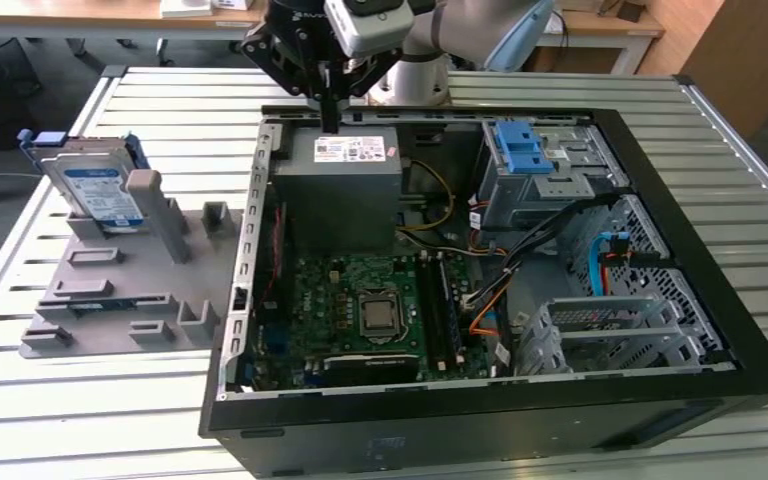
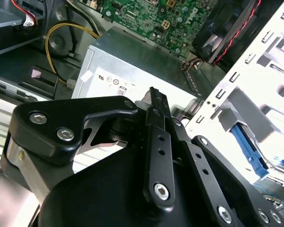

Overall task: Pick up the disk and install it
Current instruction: 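Reach for the disk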

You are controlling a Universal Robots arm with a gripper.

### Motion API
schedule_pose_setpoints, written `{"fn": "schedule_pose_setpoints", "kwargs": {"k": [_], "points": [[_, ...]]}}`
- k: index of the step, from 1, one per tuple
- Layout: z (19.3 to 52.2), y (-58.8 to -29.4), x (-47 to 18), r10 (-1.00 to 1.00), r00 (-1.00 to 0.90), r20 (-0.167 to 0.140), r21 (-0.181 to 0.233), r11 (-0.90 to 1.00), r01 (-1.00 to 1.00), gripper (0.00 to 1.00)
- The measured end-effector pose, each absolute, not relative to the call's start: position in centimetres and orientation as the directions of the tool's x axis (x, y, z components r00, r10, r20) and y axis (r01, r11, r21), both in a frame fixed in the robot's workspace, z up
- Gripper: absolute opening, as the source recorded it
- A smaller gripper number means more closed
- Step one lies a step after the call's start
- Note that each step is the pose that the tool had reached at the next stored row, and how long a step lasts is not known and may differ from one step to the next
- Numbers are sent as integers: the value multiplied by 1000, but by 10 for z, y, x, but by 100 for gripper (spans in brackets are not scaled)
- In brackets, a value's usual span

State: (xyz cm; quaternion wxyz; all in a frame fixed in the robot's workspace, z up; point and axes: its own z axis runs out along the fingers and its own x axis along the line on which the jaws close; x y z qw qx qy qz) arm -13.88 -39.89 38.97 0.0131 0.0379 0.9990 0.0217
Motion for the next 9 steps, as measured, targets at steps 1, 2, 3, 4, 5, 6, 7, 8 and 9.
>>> {"fn": "schedule_pose_setpoints", "kwargs": {"k": [1,2,3,4,5,6,7,8,9], "points": [[390,-399,-139,76,-997,-24,44,996,75,11],[390,-399,-139,76,-997,-25,44,996,75,11],[390,-399,-139,76,-997,-24,44,996,75,11],[390,-399,-140,76,-997,-24,44,996,75,11],[390,-399,-140,76,-997,-24,44,996,75,11],[389,-399,-140,76,-997,-24,44,996,75,11],[389,-399,-140,76,-997,-24,44,996,75,11],[389,-399,-140,76,-997,-24,44,996,75,11],[389,-399,-141,76,-997,-24,44,996,75,11]]}}
